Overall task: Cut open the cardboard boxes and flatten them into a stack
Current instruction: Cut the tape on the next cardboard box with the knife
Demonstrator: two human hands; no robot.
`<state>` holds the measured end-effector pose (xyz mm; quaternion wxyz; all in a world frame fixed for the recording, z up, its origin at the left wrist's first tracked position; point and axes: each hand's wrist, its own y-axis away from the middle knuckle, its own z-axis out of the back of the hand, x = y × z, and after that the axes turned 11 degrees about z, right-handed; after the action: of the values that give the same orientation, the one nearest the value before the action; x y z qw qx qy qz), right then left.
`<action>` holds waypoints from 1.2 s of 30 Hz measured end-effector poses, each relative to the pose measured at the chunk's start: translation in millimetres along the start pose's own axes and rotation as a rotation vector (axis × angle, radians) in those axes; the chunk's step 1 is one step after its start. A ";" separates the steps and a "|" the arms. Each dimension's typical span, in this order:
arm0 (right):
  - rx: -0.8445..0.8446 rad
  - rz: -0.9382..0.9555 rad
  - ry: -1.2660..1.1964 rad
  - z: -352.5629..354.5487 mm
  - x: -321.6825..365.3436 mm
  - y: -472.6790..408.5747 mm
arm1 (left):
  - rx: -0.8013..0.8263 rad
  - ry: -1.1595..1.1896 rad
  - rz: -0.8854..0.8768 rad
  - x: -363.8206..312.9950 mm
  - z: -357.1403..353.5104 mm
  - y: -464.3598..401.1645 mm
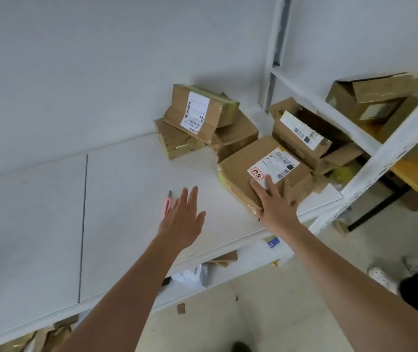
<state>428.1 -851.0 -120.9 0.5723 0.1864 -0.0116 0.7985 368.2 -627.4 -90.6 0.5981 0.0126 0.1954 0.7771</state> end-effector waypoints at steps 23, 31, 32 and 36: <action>-0.007 0.107 -0.078 -19.9 84.3 50.2 | 0.720 1.120 0.372 22.9 -20.1 29.5; -0.086 0.209 0.047 -23.8 126.2 49.7 | 0.652 1.628 0.494 70.2 3.6 40.1; -0.111 0.217 0.045 -23.8 133.2 50.6 | 0.642 1.601 0.472 75.2 9.8 39.8; -0.214 0.306 -0.020 -14.3 160.8 58.9 | 0.633 1.362 0.433 88.1 21.4 45.7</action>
<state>325.7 -721.7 -72.7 0.4604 0.1283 -0.1303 0.8687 306.3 -548.4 -75.1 0.1496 -0.2592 0.7250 0.6203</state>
